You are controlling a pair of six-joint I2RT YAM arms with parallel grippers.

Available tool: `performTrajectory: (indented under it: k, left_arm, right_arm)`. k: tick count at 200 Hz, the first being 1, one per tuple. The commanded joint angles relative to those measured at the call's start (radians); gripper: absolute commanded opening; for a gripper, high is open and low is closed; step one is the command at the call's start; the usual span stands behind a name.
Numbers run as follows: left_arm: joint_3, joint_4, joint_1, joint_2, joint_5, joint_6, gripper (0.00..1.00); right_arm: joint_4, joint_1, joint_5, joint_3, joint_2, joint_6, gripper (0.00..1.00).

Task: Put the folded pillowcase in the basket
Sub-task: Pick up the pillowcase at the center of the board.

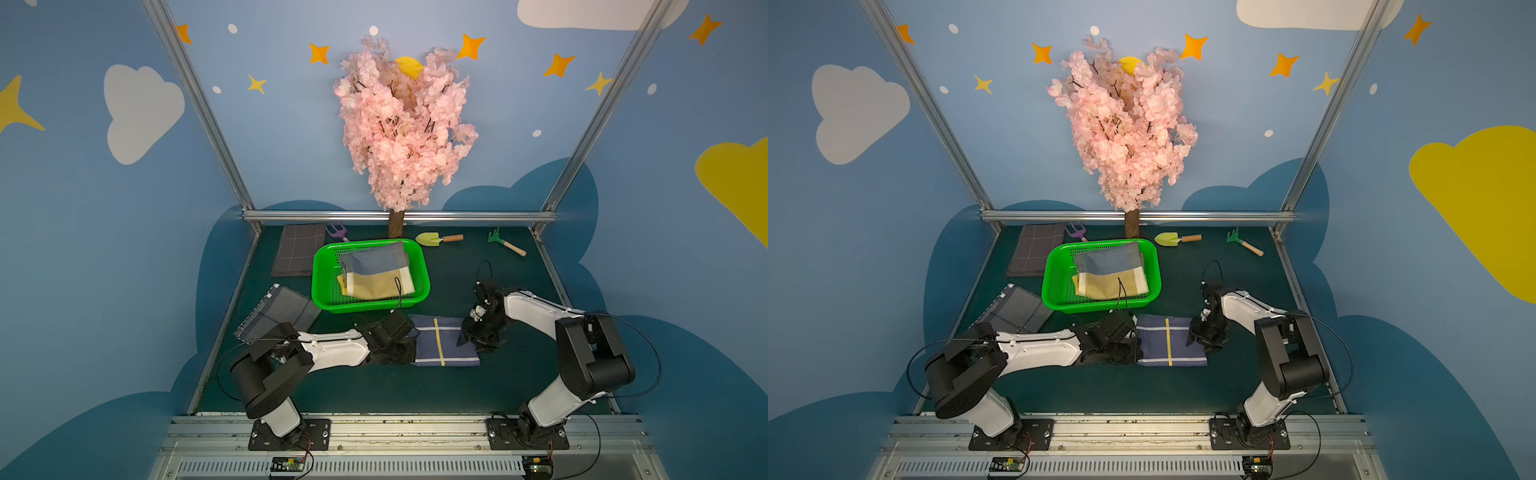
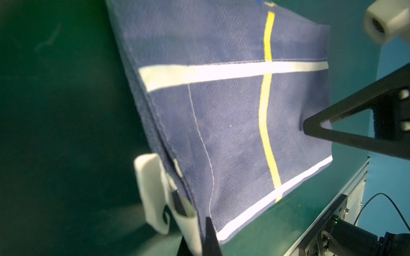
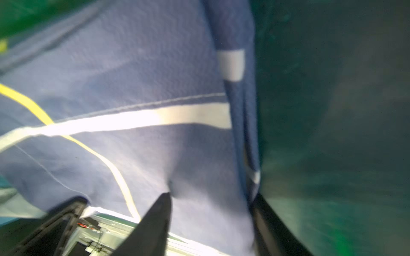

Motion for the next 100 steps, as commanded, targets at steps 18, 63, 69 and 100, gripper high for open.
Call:
performTrajectory:
  k: [18, 63, 69, 100]
  left_arm:
    - [0.02, -0.027, 0.0, 0.009, -0.003, 0.014, 0.03]
    - [0.139, -0.106, -0.025, 0.002, -0.032, 0.067, 0.03]
    - [0.168, -0.133, -0.034, 0.001, -0.049, 0.085, 0.03]
    - [0.289, -0.229, -0.063, 0.002, -0.096, 0.145, 0.03]
  right_arm:
    - [0.172, 0.033, -0.068, -0.021, 0.054, 0.002, 0.03]
    - [0.146, 0.063, -0.015, -0.03, 0.018, 0.012, 0.0]
    - [0.137, 0.071, -0.006, -0.026, 0.007, 0.014, 0.0]
    - [0.049, 0.116, 0.065, 0.02, -0.087, 0.027, 0.0]
